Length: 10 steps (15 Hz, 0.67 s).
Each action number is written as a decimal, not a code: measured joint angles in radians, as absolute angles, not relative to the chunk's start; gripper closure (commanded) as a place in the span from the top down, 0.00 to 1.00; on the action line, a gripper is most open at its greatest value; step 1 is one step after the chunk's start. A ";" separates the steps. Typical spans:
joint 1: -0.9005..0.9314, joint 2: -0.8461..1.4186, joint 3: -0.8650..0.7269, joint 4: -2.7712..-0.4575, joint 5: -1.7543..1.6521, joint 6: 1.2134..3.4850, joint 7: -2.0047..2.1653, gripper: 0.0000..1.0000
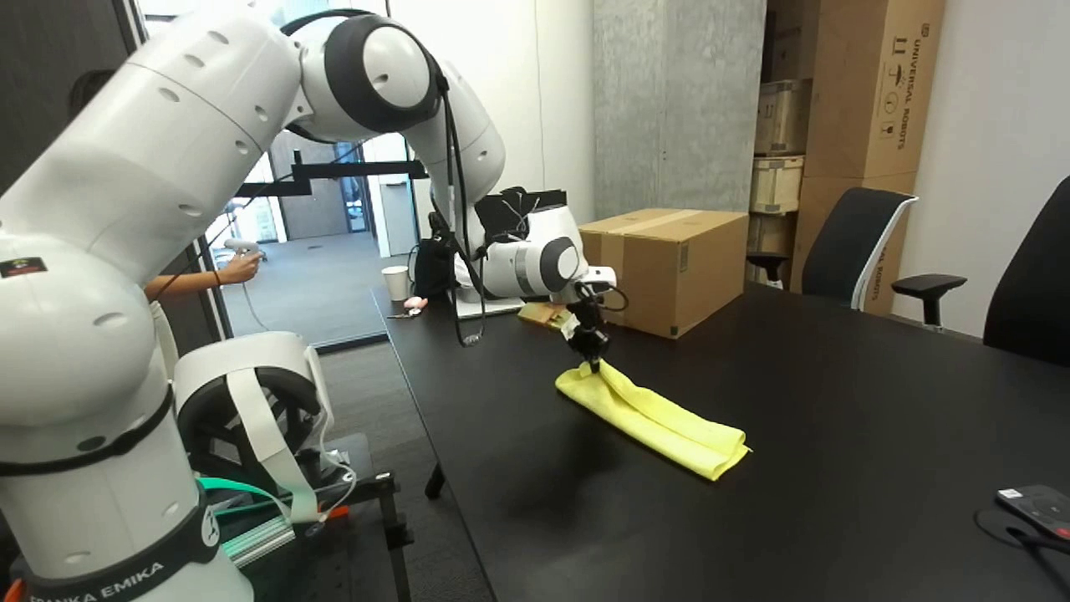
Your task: Fold the towel once on the table
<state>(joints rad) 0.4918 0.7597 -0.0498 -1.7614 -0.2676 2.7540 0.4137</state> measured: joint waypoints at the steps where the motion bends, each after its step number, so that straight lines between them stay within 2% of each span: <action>1: 0.500 0.783 -0.060 -1.740 -0.268 2.765 0.425 0.38; 7: 0.549 0.883 -0.125 -1.615 -0.266 2.797 0.474 0.84; 9: 0.565 0.899 -0.143 -1.573 -0.264 2.804 0.486 0.97; 10: 0.573 0.905 -0.152 -1.551 -0.263 2.807 0.494 1.00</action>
